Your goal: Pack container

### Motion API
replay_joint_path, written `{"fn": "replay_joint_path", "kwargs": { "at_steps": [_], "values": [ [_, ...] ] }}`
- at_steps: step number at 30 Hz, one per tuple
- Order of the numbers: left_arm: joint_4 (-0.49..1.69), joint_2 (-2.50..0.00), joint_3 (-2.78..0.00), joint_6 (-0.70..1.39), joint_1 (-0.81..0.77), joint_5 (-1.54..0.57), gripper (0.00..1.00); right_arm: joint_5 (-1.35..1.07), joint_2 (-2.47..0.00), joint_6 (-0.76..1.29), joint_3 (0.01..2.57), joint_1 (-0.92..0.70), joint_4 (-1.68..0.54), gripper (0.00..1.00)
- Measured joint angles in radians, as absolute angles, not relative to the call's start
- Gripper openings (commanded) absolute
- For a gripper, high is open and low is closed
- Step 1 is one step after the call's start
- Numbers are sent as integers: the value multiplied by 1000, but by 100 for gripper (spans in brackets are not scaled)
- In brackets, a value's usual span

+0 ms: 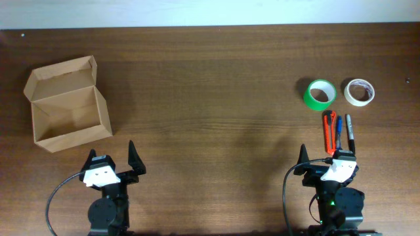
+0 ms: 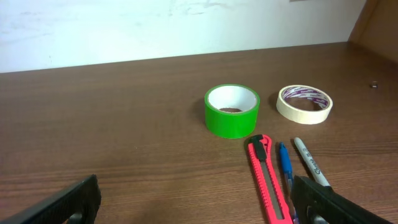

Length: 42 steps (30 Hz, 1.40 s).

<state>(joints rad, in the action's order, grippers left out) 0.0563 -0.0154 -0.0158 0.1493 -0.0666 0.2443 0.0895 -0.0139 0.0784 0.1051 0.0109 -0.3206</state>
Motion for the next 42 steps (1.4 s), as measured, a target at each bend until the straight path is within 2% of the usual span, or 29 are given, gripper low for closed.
{"fn": "replay_joint_path", "kwargs": {
  "at_steps": [42],
  "values": [
    [96, -16, -23, 149, -67, 227, 100, 89, -14, 79, 105, 11, -306, 99]
  ]
}}
